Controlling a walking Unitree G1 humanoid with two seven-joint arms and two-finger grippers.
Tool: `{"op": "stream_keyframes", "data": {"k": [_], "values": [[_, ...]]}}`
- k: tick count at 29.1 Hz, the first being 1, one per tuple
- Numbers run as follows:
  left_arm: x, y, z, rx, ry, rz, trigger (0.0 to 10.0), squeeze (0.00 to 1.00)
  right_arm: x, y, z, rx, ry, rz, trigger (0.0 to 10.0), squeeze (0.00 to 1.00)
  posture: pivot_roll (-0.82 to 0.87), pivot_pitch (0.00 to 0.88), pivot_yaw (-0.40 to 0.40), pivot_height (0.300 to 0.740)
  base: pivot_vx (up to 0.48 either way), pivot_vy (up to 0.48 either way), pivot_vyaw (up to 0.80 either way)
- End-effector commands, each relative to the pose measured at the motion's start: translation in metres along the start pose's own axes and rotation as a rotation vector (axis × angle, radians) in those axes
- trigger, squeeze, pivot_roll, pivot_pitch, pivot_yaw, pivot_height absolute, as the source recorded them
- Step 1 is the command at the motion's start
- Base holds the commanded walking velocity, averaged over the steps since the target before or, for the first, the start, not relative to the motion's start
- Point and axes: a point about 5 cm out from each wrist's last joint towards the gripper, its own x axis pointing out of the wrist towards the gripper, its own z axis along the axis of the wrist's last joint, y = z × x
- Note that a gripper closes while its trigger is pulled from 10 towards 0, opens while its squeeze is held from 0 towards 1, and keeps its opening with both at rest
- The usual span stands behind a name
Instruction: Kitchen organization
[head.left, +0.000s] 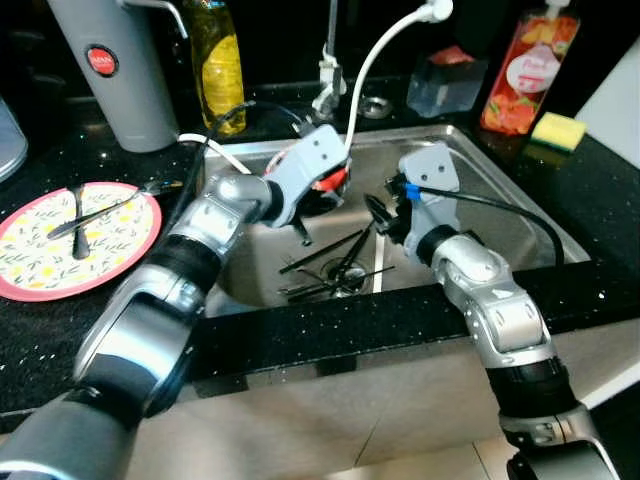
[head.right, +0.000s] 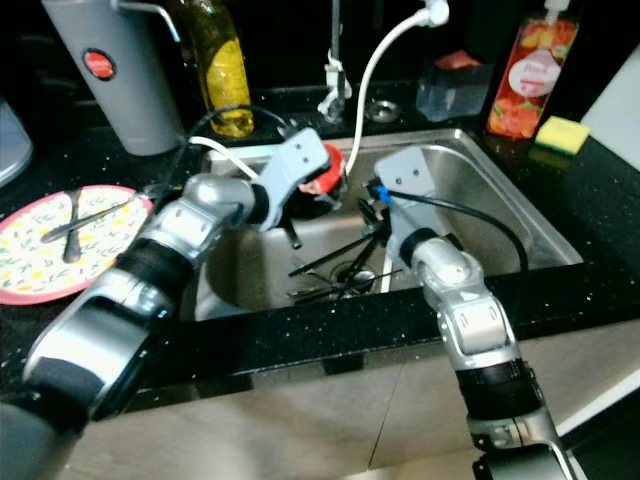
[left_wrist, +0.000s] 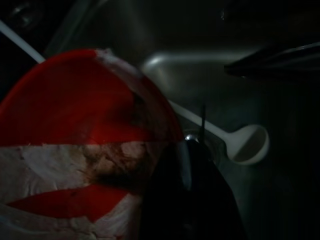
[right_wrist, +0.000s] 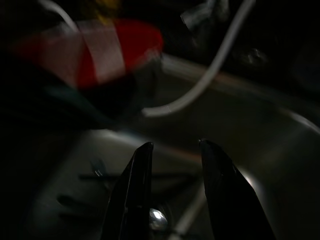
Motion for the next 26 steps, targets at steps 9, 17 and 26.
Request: {"op": "stream_keyframes", "data": {"k": [9, 17, 26], "values": [[0.02, -0.017, -0.007, 0.016, 0.095, -0.072, 10.0, 0.0, 0.012, -0.012, 0.014, -0.007, -0.074, -0.111, 10.0, 0.0, 0.02, 0.0, 0.022, 0.74, 0.0, 0.0, 0.0], [0.026, -0.033, -0.027, 0.018, 0.16, -0.196, 10.0, 0.0, 0.009, -0.01, 0.027, -0.007, -0.175, -0.106, 10.0, 0.0, 0.02, 0.018, 0.022, 0.74, 0.0, 0.0, 0.0], [0.021, -0.019, -0.011, -0.032, 0.0, -0.099, 10.0, 0.37, 0.01, -0.006, 0.026, 0.003, -0.195, -0.095, 10.0, 0.0, 0.02, 0.02, 0.011, 0.74, 0.0, 0.0, 0.0]]}}
